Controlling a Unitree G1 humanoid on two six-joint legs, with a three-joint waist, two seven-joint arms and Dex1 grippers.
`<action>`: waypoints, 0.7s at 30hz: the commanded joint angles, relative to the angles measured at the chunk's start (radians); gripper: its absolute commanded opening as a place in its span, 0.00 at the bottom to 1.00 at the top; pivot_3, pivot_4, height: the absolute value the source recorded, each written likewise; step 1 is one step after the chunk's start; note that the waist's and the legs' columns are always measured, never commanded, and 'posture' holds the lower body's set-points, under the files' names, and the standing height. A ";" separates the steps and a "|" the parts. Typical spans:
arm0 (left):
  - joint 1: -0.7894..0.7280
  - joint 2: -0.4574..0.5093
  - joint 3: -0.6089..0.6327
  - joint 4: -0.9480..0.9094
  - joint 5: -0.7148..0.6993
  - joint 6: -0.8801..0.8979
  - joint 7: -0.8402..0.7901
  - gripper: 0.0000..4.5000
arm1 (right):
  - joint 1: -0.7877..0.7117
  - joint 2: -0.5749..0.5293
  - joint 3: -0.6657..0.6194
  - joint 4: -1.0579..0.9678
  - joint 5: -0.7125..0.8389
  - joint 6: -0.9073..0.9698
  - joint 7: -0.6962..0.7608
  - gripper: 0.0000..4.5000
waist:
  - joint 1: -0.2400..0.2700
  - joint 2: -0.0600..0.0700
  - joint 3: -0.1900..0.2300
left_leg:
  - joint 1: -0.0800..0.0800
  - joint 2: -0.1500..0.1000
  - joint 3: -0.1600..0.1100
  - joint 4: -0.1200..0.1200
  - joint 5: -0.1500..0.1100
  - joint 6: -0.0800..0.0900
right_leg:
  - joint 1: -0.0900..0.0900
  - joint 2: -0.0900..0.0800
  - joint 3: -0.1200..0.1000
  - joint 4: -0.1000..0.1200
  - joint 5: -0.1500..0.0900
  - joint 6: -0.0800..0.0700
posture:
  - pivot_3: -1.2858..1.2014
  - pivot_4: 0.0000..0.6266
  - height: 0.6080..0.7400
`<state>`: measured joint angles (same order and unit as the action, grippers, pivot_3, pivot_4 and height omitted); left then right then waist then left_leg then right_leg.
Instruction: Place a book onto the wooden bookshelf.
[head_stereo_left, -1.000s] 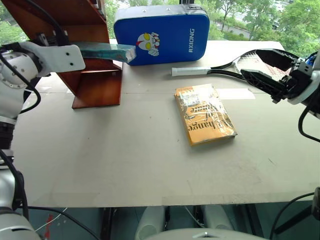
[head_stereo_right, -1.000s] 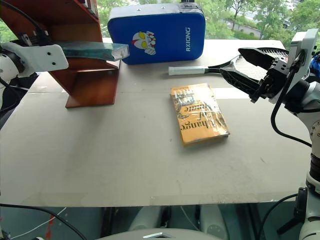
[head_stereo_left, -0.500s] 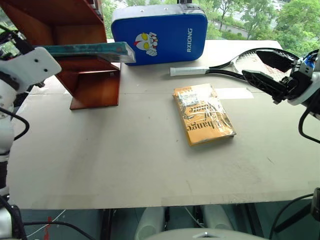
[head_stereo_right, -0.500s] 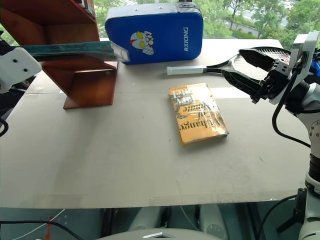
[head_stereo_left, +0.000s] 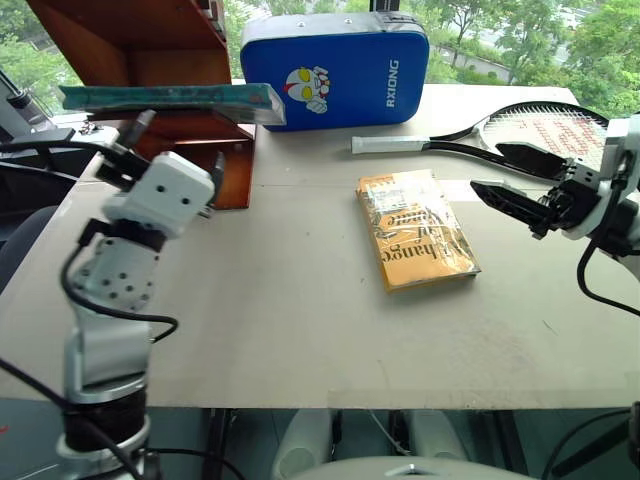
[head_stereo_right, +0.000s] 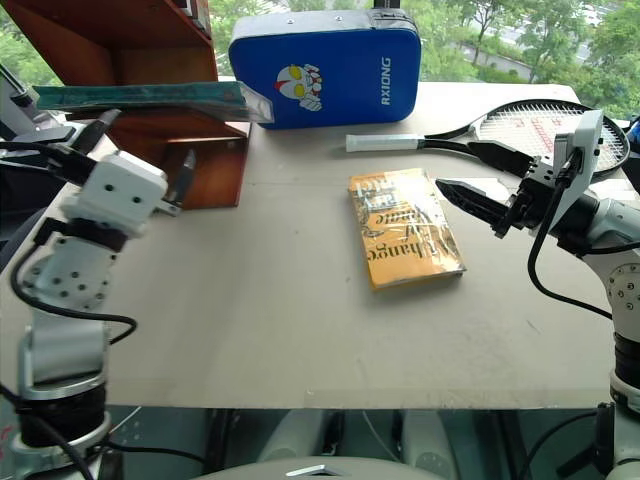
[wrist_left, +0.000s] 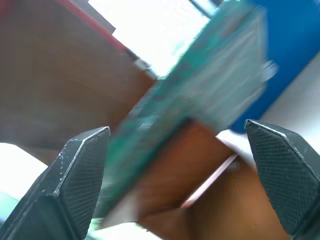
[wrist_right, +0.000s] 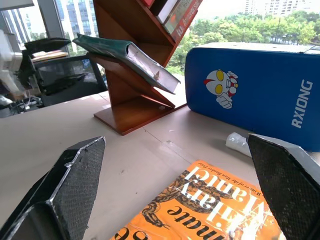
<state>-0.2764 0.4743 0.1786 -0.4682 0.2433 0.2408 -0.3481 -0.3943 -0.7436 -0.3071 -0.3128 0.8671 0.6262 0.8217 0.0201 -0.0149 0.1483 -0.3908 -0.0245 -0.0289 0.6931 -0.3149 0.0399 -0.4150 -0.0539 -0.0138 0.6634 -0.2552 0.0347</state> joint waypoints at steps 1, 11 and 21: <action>-0.104 -0.113 -0.058 0.062 -0.112 -0.005 0.024 0.60 | 0.017 -0.022 -0.047 -0.050 0.011 -0.005 -0.007 1.00 | -0.001 -0.001 -0.001 | 0.000 0.000 -0.001 0.002 0.000 0.000 | 0.001 0.000 0.000 0.000 0.000 0.000 | 0.52 0.24 1.00; -0.306 -0.354 -0.155 0.491 -0.107 -0.185 0.250 0.01 | 0.016 -0.030 -0.058 -0.080 0.006 -0.015 -0.030 1.00 | -0.005 0.000 -0.001 | 0.001 0.000 -0.001 0.005 -0.001 0.001 | 0.003 0.002 0.000 0.000 0.001 0.001 | 0.52 0.24 1.00; -0.457 -0.356 -0.132 0.681 -0.032 -0.329 0.484 0.01 | 0.003 -0.021 -0.081 -0.078 0.038 -0.016 -0.045 1.00 | -0.004 -0.001 -0.001 | -0.001 -0.001 -0.001 0.007 -0.001 0.002 | 0.003 0.000 0.000 -0.001 0.001 0.002 | 0.52 0.24 1.00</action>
<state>-0.7088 0.1101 0.0310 0.2324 0.1963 -0.0618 0.0928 -0.3666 -0.7609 -0.3379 -0.3700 0.8776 0.6269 0.7784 0.0162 -0.0155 0.1477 -0.3913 -0.0259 -0.0301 0.6999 -0.3162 0.0421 -0.4120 -0.0535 -0.0141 0.6625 -0.2540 0.0370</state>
